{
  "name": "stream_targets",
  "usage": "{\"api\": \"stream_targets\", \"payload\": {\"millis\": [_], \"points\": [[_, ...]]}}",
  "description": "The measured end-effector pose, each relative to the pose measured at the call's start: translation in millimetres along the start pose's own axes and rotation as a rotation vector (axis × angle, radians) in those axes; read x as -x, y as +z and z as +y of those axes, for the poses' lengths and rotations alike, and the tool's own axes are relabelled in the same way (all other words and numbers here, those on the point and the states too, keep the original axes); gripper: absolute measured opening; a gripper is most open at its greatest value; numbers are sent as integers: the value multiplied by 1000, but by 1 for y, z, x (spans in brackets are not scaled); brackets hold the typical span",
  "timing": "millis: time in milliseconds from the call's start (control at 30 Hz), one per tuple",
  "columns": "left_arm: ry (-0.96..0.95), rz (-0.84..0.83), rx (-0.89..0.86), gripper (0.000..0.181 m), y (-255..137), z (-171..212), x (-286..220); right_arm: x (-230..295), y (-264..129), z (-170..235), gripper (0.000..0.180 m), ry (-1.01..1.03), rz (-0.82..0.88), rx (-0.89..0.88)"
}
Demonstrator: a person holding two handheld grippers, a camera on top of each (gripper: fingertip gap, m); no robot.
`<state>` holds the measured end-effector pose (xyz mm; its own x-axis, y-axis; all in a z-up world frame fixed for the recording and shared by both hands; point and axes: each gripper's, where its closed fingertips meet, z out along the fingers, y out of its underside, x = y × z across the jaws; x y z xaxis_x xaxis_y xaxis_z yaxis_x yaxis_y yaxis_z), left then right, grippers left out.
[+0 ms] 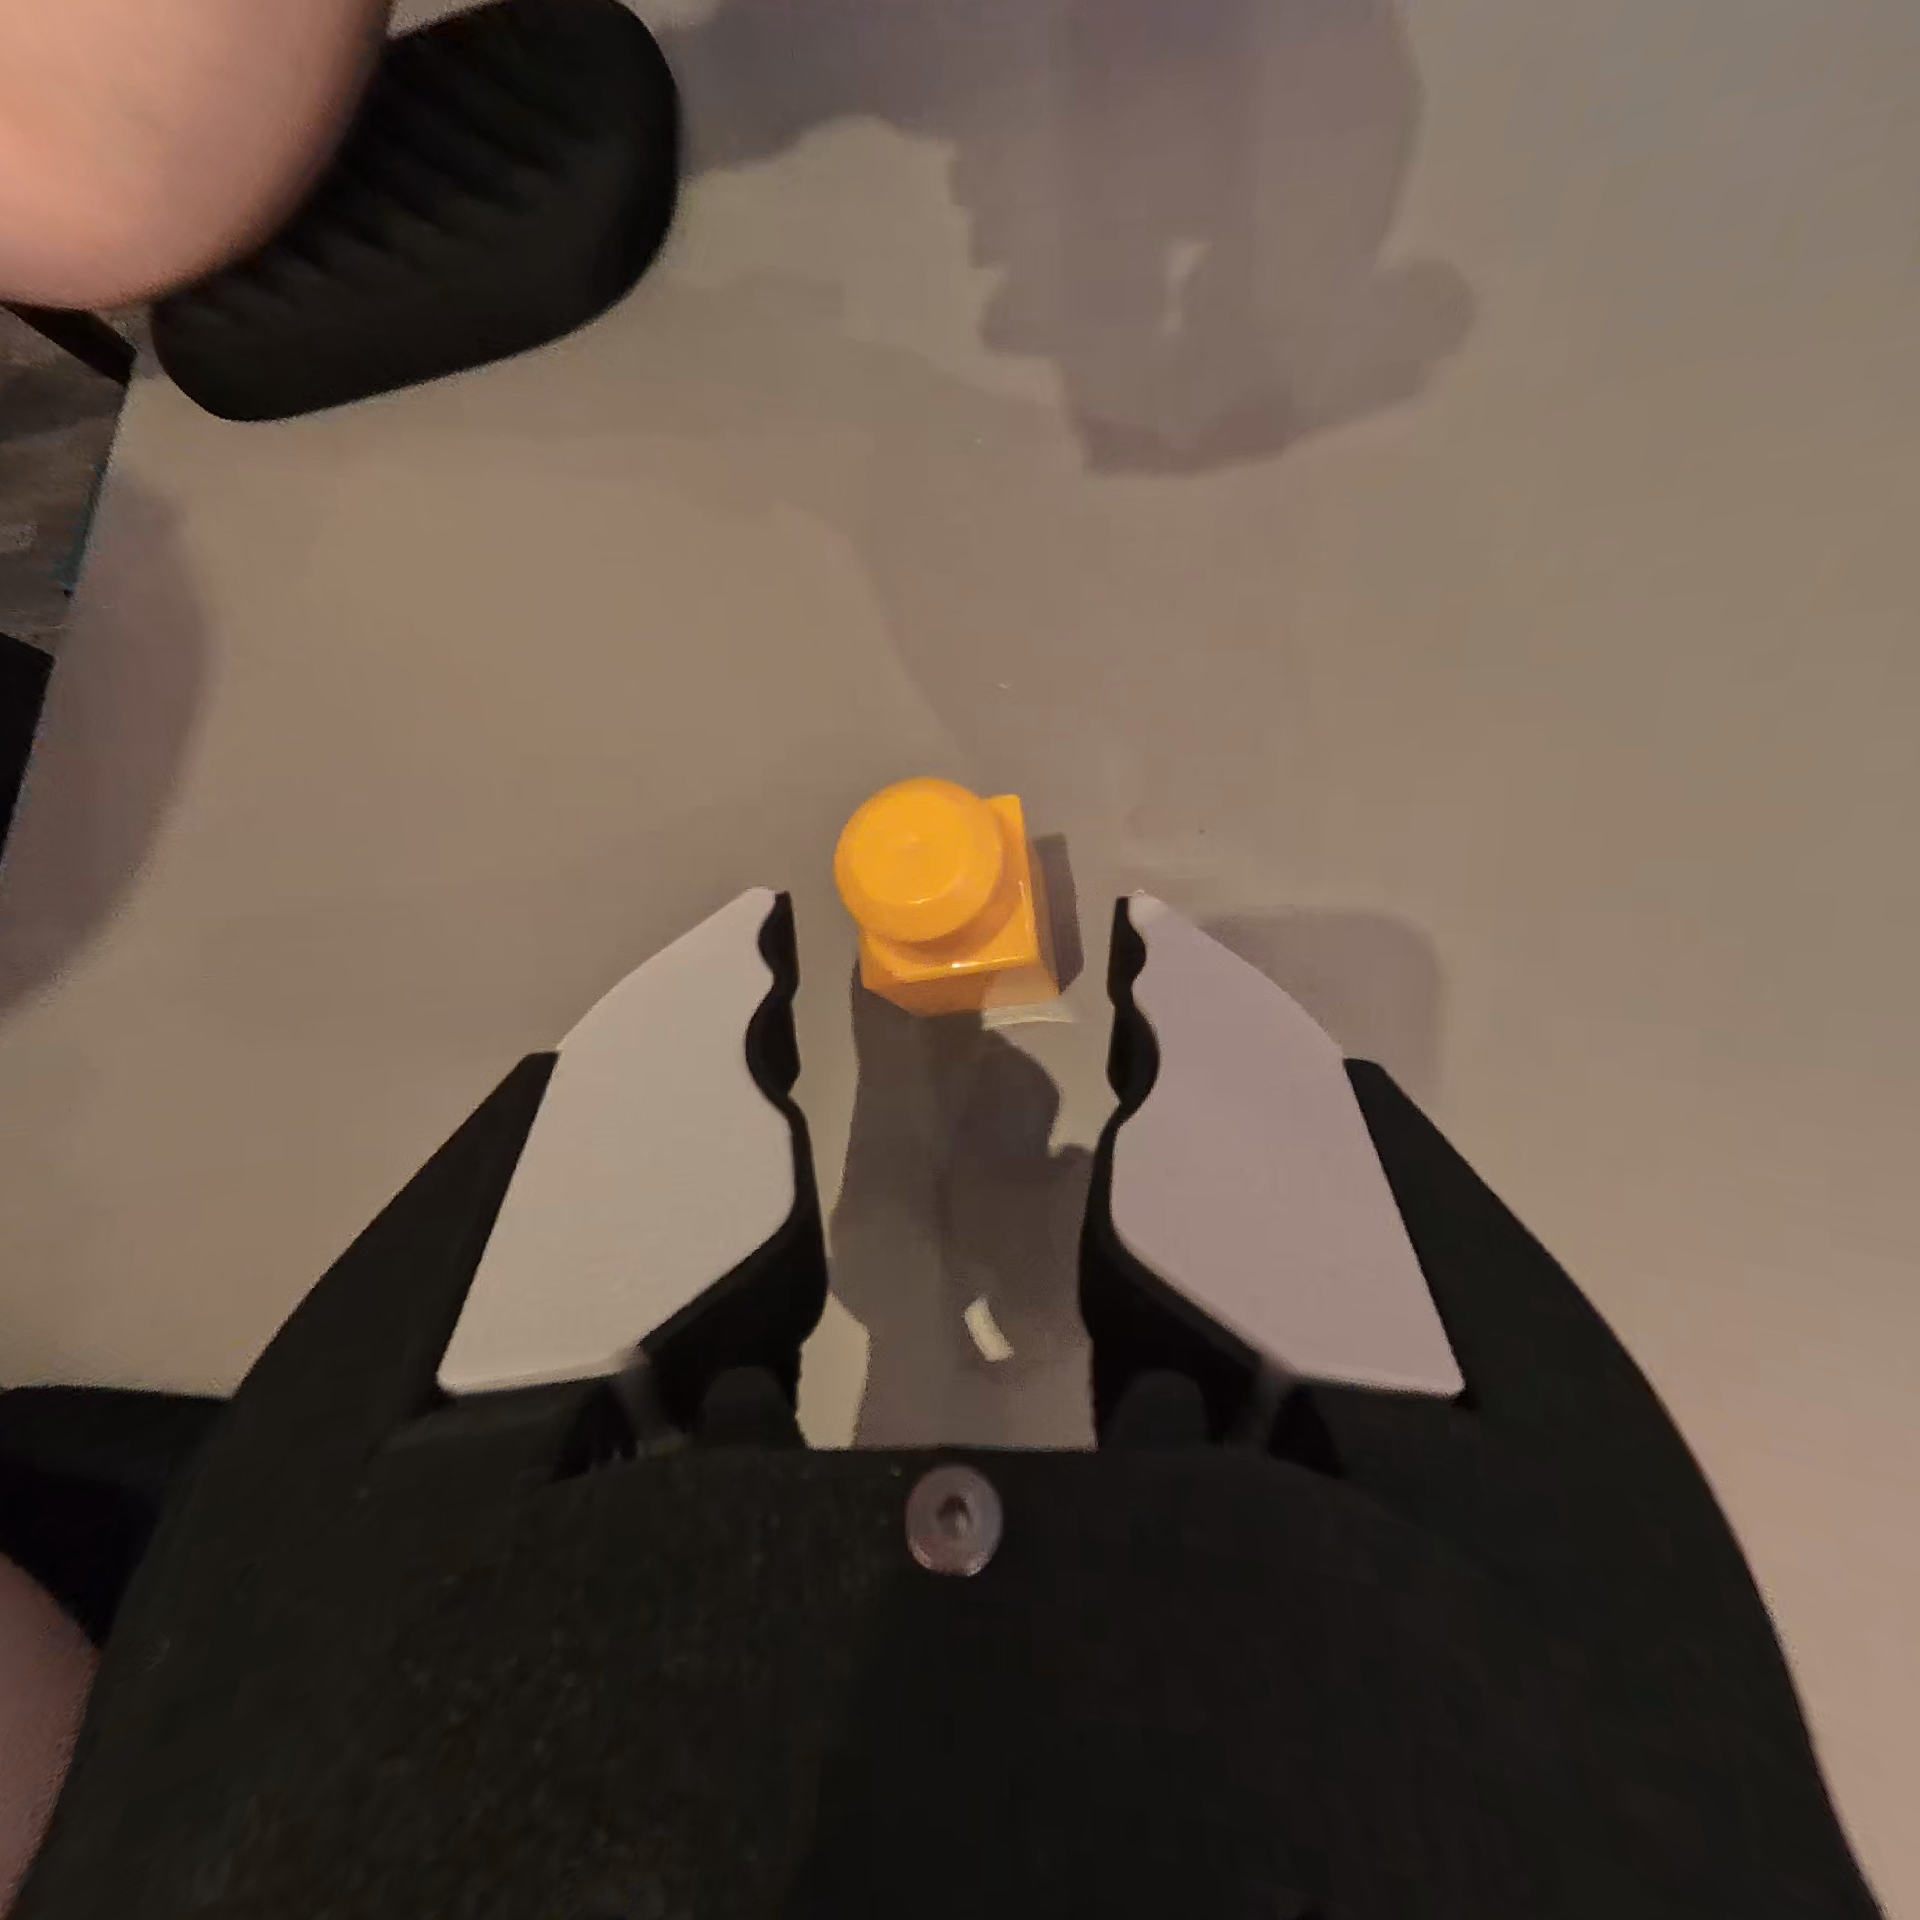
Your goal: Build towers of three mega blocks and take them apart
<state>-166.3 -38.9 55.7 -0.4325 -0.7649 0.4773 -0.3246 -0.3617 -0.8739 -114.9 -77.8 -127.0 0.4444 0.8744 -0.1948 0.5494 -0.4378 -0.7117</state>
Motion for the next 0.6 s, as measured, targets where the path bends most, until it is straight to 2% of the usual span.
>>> {"api": "stream_targets", "payload": {"millis": [100,200,267,367,500,533,600], "points": [[-7,3,20,35,3,4,2,-1,11,11,38,-12,-9,91],[-13,-10,41,36,7,9,7,-4,8,6,37,-13,-1,87],[-13,-58,81,35,12,17,17,-7,-9,-16,37,-1,22,-42],[7,-124,204,36,25,40,31,-14,-64,-64,37,102,61,-360],[71,-179,382,35,49,71,40,-7,-146,-105,36,283,-61,-772],[91,-191,416,35,54,77,42,-3,-157,-107,36,309,-99,-818],[103,-190,446,35,65,83,42,-2,-162,-104,37,338,-92,-800]]}}
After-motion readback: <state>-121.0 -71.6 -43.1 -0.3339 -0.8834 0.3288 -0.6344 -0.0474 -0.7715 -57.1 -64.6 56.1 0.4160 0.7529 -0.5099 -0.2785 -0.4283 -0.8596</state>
